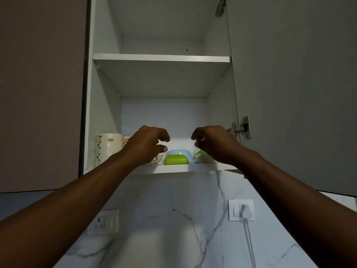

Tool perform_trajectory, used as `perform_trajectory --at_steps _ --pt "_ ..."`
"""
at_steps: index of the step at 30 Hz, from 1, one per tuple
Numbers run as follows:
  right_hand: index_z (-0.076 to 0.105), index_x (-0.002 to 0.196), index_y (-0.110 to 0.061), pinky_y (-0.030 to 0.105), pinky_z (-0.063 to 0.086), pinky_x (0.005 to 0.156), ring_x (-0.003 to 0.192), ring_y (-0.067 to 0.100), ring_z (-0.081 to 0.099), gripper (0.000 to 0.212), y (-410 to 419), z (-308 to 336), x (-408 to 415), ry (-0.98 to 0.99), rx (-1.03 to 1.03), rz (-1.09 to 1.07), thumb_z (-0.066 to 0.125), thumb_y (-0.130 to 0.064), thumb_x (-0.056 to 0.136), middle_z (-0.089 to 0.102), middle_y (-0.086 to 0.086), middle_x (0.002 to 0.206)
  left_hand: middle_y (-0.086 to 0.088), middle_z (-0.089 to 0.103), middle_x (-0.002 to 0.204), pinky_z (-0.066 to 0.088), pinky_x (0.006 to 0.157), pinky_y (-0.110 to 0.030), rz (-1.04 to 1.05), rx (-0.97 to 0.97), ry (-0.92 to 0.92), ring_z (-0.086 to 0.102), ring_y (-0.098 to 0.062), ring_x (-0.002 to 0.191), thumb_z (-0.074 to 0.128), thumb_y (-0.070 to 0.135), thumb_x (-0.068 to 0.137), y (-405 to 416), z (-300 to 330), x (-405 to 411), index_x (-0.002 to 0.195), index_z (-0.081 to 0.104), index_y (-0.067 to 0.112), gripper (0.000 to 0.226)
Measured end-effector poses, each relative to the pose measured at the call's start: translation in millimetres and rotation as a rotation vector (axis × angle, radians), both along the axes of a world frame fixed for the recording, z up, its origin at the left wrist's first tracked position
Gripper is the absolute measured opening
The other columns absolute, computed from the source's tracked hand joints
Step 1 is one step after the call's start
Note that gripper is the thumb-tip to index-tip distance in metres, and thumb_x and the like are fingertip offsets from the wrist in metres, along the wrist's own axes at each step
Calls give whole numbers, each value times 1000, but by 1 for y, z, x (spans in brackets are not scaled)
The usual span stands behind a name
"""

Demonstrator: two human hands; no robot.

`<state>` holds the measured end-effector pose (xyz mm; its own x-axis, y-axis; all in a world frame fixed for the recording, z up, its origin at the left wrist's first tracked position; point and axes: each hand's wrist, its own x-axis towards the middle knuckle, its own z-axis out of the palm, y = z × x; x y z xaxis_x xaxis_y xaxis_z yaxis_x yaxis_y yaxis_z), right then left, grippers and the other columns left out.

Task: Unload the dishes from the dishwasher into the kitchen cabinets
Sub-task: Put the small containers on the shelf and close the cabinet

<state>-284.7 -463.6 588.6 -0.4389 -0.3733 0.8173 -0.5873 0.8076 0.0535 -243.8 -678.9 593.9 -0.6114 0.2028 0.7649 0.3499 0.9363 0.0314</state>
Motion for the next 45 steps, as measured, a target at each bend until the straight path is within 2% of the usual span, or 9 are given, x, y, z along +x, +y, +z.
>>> perform_trajectory --at_steps 5,13,17,27,32,39,41,43,45 --pt "63 114 -22 29 47 70 94 19 62 22 -14 -8 22 71 -20 -16 59 -24 93 68 -2 104 4 65 117 50 89 -41 7 -21 73 57 -18 110 72 27 83 -8 -3 24 114 63 24 32" --pt "60 116 -22 31 48 73 96 20 61 25 -14 -31 73 61 39 -20 59 -26 92 65 -1 108 2 64 118 49 87 -38 56 -101 108 57 -21 110 69 31 85 -12 -26 87 114 63 23 31" --pt "60 115 -23 29 42 69 94 19 61 24 -5 -32 108 63 56 21 59 -27 92 65 -2 109 0 64 120 49 88 -37 112 -119 87 57 -20 110 69 30 84 -6 -26 133 117 62 21 35" --pt "60 117 -23 30 45 71 95 19 61 24 66 -53 212 66 141 139 57 -26 93 64 -2 111 5 67 111 52 84 -42 194 4 64 60 -18 99 71 30 82 62 -61 252 107 65 29 25" --pt "59 117 -24 32 48 72 94 20 61 25 106 -61 264 87 139 173 57 -24 93 63 -2 110 5 64 118 51 88 -42 233 1 -10 58 -19 106 70 31 83 112 -72 307 113 63 28 31" --pt "60 116 -23 27 41 66 96 21 60 24 142 -57 320 131 20 160 58 -20 92 64 -3 109 7 63 119 52 84 -42 223 -61 -4 58 -17 105 67 34 86 158 -64 373 116 61 29 31" --pt "63 114 -22 30 43 66 94 24 60 24 151 -57 336 160 -6 133 56 -16 91 65 -2 106 7 63 119 52 84 -42 211 -72 -11 58 -17 105 66 33 86 162 -63 392 115 61 29 30" --pt "66 107 -20 34 44 69 90 30 59 24 162 -55 347 265 -39 54 60 -9 86 68 3 99 7 63 119 52 86 -42 199 -64 -23 57 -16 106 66 33 86 165 -63 408 115 62 28 30" --pt "69 97 -17 37 40 71 88 34 56 24 174 -54 353 422 -159 -102 64 -4 77 69 8 93 7 63 119 51 86 -40 199 -66 -28 57 -14 105 66 34 86 165 -67 423 115 61 30 29"
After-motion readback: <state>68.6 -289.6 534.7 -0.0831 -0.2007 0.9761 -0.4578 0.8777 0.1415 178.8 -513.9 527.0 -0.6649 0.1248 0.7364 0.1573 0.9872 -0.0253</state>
